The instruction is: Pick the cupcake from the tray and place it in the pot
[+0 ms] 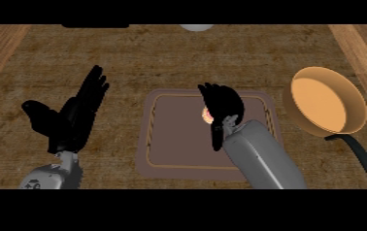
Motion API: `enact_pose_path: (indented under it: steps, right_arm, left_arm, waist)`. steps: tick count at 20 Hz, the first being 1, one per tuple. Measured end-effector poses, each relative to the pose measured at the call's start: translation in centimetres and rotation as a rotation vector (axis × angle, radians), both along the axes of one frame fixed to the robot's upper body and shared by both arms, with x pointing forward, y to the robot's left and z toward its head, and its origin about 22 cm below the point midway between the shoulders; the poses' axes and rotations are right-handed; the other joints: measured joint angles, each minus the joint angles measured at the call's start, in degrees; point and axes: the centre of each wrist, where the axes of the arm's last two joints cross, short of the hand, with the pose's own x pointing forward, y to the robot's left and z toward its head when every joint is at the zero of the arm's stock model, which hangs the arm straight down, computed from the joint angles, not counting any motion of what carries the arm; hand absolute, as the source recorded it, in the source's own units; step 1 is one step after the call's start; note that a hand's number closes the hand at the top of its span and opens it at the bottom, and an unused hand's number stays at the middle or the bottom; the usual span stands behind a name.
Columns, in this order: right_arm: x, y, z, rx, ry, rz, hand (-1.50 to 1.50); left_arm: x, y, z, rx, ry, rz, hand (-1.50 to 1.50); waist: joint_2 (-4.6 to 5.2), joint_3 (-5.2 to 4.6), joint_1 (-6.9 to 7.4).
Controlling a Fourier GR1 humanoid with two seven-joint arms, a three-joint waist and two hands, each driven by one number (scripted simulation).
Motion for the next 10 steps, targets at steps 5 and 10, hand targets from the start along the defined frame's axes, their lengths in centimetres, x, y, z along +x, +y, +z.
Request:
enact_pose_path:
  steps: [5,10]
  right_arm:
    - [0.0,-0.3,-0.5,0.087,-0.022,0.061,1.50]
    - [0.2,-0.1,-1.1,0.117,-0.070,0.096,1.50]
  left_arm:
    - [-0.2,-0.2,0.0,0.002,0.006,0.004,0.00]
    - [-0.5,-0.5,0.7,0.001,0.004,-0.006,0.00]
  waist:
    - [0.01,0.01,0.03]
    - [-0.02,0.00,0.09]
